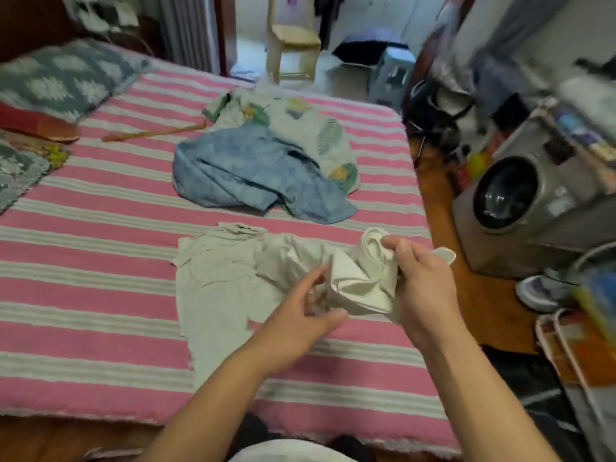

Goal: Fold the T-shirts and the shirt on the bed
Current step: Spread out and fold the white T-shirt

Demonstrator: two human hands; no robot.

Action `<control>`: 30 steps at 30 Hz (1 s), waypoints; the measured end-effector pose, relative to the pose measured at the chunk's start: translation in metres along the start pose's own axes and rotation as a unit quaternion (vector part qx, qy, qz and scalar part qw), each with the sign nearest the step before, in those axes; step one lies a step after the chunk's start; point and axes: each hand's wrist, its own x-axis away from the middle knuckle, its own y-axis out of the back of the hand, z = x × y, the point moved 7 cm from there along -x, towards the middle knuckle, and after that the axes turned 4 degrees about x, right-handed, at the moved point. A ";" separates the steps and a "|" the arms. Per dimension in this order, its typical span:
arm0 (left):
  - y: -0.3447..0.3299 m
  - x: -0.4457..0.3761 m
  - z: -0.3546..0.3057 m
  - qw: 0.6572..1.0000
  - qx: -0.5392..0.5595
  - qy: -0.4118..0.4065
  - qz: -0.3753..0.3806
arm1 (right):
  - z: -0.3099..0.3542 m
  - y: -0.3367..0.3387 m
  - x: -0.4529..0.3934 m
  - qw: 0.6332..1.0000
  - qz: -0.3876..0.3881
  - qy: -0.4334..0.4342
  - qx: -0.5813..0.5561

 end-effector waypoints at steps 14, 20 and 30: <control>-0.127 -0.084 -0.171 0.976 -0.150 -0.086 -0.134 | 0.070 0.243 -0.059 0.886 0.153 0.158 0.409; -0.066 -0.112 -0.259 0.827 -0.491 -0.138 -0.236 | 0.097 0.243 -0.129 0.691 0.095 0.212 0.685; -0.023 -0.028 -0.424 0.567 -0.634 -0.372 -0.372 | 0.286 0.303 -0.138 0.787 -0.330 0.267 0.447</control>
